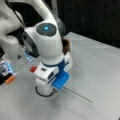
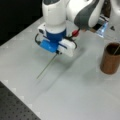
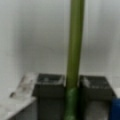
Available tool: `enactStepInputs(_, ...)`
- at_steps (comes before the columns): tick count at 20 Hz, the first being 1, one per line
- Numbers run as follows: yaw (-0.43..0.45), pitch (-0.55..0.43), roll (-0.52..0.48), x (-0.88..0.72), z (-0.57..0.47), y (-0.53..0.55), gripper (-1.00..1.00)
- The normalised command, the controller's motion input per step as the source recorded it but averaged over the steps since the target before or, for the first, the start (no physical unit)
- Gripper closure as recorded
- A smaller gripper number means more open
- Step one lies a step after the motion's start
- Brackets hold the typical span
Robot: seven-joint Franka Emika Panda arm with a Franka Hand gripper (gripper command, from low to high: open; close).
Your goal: Flower insertion into a vase
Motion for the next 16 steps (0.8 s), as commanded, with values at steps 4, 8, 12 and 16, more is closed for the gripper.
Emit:
enactStepInputs(4, -0.03, -0.146, -0.027, -0.28, 0.18, 0.25, 1.0)
enactStepInputs(8, -0.041, -0.098, 0.006, -0.23, 0.14, 0.22, 1.0)
enactStepInputs(12, -0.073, -0.035, 0.027, -0.18, 0.15, 0.18, 1.0)
enactStepInputs(16, -0.097, 0.009, 0.046, -0.11, 0.14, 0.19, 1.0)
